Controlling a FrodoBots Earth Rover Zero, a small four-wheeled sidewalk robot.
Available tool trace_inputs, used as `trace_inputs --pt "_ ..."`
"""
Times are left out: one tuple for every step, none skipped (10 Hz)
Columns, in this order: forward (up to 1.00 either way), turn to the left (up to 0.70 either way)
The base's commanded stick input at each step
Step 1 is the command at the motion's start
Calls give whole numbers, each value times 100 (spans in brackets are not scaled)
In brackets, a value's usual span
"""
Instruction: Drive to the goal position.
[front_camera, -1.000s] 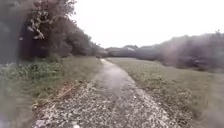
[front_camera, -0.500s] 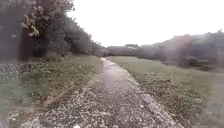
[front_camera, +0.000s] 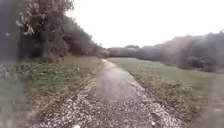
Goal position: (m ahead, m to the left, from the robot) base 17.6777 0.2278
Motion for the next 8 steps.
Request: trace_inputs --pt "70 0" --pt "70 0" --pt "70 0" --pt "70 0" --pt "70 0" --pt "70 0" --pt "70 0" --pt "70 0"
